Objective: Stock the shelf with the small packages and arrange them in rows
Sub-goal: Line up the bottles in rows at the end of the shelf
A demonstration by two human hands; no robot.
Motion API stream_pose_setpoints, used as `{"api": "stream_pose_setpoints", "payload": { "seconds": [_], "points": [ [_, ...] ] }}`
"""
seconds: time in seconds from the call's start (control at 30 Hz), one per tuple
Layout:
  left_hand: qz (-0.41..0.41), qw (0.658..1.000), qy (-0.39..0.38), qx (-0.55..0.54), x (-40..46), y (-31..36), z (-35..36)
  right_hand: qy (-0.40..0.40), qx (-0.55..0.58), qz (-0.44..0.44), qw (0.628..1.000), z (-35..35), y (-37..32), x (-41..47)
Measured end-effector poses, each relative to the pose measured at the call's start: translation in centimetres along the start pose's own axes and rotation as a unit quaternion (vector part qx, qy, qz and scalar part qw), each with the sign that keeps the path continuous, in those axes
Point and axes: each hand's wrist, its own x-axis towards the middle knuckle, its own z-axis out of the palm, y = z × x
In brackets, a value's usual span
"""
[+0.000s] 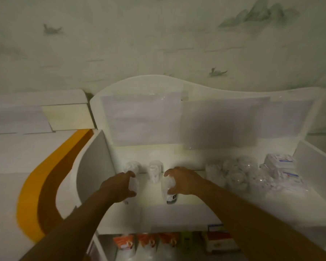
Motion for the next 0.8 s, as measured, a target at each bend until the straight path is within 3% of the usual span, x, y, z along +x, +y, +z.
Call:
{"api": "stream_pose_setpoints", "payload": {
  "seconds": [0.47,0.8],
  "points": [
    [0.047,0.998,-0.010,-0.047,2.2,-2.7,1.6,0.016,-0.004,0.027,0.999,2.7,-4.1,2.9],
    [0.069,0.997,-0.037,-0.020,3.2,-3.3,1.0,0.021,0.015,0.025,0.999,3.4,-5.0,3.6]
  ]
}}
